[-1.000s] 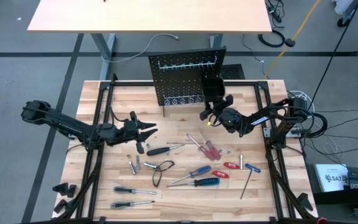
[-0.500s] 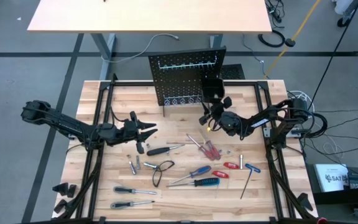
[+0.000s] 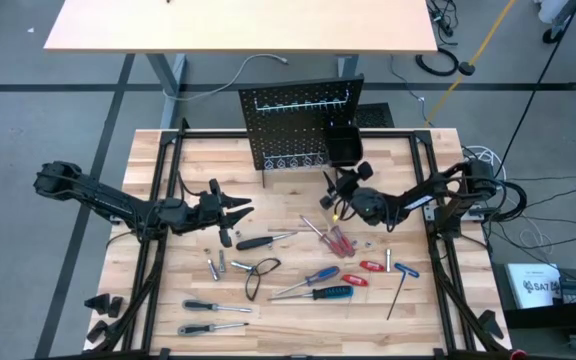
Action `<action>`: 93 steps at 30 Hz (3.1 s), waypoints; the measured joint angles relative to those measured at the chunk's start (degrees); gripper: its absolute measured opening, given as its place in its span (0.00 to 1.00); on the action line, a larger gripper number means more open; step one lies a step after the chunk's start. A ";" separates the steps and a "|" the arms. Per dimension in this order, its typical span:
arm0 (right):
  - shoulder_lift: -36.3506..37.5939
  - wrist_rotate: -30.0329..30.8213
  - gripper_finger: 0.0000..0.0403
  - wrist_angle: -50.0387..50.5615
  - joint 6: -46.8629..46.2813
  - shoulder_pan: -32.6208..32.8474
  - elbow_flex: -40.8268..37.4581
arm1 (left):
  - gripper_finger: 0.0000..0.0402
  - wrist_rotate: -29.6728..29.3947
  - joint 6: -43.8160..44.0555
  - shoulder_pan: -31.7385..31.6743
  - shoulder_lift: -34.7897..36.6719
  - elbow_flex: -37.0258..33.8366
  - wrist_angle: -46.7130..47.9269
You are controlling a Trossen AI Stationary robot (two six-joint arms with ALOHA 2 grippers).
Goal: Hang tools onto peg board
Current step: Hang the black screwdriver on the peg board
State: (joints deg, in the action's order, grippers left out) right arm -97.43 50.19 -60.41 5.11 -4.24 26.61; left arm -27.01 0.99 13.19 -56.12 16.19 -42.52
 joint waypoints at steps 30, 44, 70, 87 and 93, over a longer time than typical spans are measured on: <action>15.01 3.48 0.39 3.66 -8.38 26.99 0.00 | 0.27 0.01 0.04 0.00 0.00 0.00 1.20; 23.10 -19.27 0.39 3.48 -10.55 32.12 0.00 | 0.27 6.36 0.66 0.00 0.00 0.00 -0.35; 18.45 -28.20 0.38 65.52 -56.79 32.47 19.97 | 0.27 9.91 1.73 0.00 -0.02 0.02 2.69; 17.75 -39.93 0.38 70.93 -75.13 32.47 20.06 | 0.27 10.80 1.66 0.00 -0.02 0.02 4.52; 17.75 -38.30 0.38 69.41 -68.31 32.25 20.06 | 0.27 14.71 2.27 0.00 -0.02 0.02 4.50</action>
State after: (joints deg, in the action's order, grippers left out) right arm -79.68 11.89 9.00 -63.20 28.00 46.68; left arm -12.31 3.27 13.19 -56.14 16.21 -38.02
